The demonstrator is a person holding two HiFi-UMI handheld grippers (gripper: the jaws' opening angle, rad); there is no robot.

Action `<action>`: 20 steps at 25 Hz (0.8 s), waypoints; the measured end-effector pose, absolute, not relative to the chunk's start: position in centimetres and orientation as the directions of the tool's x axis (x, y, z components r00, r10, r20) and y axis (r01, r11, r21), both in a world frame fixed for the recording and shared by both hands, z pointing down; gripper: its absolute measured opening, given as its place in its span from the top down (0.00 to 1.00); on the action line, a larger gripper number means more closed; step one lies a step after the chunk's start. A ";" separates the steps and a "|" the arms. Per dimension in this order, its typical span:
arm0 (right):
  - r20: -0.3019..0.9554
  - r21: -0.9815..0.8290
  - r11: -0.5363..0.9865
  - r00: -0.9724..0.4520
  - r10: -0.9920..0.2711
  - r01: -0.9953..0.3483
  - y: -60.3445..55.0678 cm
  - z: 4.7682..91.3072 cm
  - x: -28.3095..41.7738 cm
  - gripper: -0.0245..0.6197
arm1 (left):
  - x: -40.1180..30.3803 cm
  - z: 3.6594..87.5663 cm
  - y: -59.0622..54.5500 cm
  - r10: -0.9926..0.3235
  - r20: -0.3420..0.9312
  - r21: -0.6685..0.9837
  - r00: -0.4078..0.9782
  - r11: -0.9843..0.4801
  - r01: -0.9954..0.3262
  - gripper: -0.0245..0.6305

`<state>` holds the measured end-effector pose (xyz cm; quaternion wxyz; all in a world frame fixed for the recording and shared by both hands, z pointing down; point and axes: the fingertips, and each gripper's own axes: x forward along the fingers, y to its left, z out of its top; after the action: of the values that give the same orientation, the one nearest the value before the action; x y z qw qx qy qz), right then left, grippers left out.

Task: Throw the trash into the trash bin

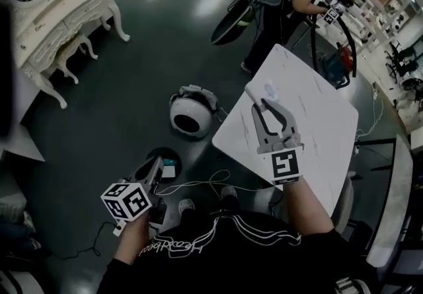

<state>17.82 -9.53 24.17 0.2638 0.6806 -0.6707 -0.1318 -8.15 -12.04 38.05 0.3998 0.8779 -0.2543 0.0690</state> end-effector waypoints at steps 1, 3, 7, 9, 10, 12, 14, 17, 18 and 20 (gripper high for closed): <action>0.178 0.522 0.062 0.038 -0.983 -0.851 -10.3 24.5 16.3 0.80 | -9.5 38.3 -12.2 -0.406 0.327 0.668 0.853 -0.539 -0.513 0.96; 0.165 0.500 0.106 -0.025 -0.986 -0.859 -11.6 24.9 13.2 0.80 | -12.0 38.7 -12.4 -0.433 0.331 0.670 0.838 -0.518 -0.532 0.96; 0.173 0.456 0.219 -0.155 -0.973 -0.862 -14.0 26.0 6.6 0.80 | -17.4 39.7 -11.9 -0.496 0.348 0.673 0.796 -0.459 -0.580 0.96; 0.194 0.421 0.295 -0.232 -0.953 -0.858 -15.2 27.4 3.4 0.80 | -19.9 40.6 -11.3 -0.529 0.368 0.674 0.765 -0.415 -0.611 0.96; 0.208 0.399 0.332 -0.268 -0.941 -0.855 -15.7 28.4 1.9 0.80 | -21.0 41.1 -11.0 -0.542 0.378 0.675 0.750 -0.394 -0.624 0.96; 0.242 0.347 0.399 -0.331 -0.912 -0.849 -16.4 30.3 -1.0 0.80 | -22.9 42.1 -10.5 -0.560 0.395 0.678 0.728 -0.356 -0.643 0.96; 0.268 0.315 0.458 -0.385 -0.883 -0.831 -17.1 32.3 -3.7 0.80 | -24.5 43.1 -10.3 -0.573 0.407 0.682 0.711 -0.327 -0.654 0.96; 0.307 0.282 0.535 -0.454 -0.837 -0.796 -18.0 35.7 -7.2 0.80 | -26.4 44.6 -10.0 -0.585 0.426 0.684 0.690 -0.291 -0.669 0.96; 0.326 0.265 0.556 -0.470 -0.821 -0.788 -18.3 37.0 -8.2 0.80 | -26.9 45.1 -9.8 -0.588 0.435 0.683 0.682 -0.278 -0.675 0.96; 0.367 0.224 0.591 -0.495 -0.788 -0.775 -18.8 39.8 -10.1 0.80 | -27.9 46.3 -9.6 -0.594 0.453 0.682 0.664 -0.249 -0.688 0.96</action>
<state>-10.08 -18.77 39.75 0.2200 0.4520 -0.8643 -0.0148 -27.86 -9.60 46.27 0.4587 0.7886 -0.4064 0.0508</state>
